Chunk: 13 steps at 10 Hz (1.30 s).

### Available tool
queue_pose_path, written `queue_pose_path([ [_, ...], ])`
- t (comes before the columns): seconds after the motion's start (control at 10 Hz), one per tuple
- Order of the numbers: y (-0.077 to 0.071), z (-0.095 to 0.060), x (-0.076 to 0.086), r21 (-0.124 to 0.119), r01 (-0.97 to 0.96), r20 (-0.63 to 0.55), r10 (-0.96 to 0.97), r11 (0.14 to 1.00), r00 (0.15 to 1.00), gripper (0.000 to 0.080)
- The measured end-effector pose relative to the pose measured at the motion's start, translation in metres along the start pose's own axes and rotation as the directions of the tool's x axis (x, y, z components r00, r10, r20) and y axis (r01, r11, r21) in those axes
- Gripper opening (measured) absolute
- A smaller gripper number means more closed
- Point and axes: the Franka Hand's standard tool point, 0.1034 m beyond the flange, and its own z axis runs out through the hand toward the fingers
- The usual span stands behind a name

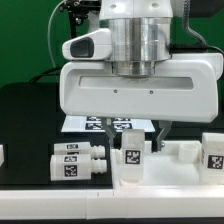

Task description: Assemble square table

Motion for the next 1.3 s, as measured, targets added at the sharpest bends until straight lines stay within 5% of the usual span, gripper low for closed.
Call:
queue_pose_path([
  [0.3,0.0018,0.0012,0.0008,-0.005,-0.258,-0.003,0.258,0.966,0.966,0.0285],
  [0.6,0.0044,0.0018,0.0023,0.009,-0.560,0.005,0.560,0.829,0.829,0.0285],
  [0.7,0.0064,0.0017,0.0030,0.026,-0.722,0.034,0.722,0.691,0.691,0.0285],
  [0.8,0.0054,0.0021,0.0022,0.018,-0.832,0.044,0.831,0.554,0.555,0.0285],
  [1.0,0.0044,0.0027,0.0013,0.019,-0.922,0.050,0.921,0.386,0.387,0.0285],
  [1.2,0.0046,0.0032,0.0011,0.019,-0.911,0.049,0.910,0.412,0.412,0.0285],
  [1.3,0.0039,0.0031,0.0004,0.018,-0.888,0.044,0.887,0.459,0.459,0.0459],
])
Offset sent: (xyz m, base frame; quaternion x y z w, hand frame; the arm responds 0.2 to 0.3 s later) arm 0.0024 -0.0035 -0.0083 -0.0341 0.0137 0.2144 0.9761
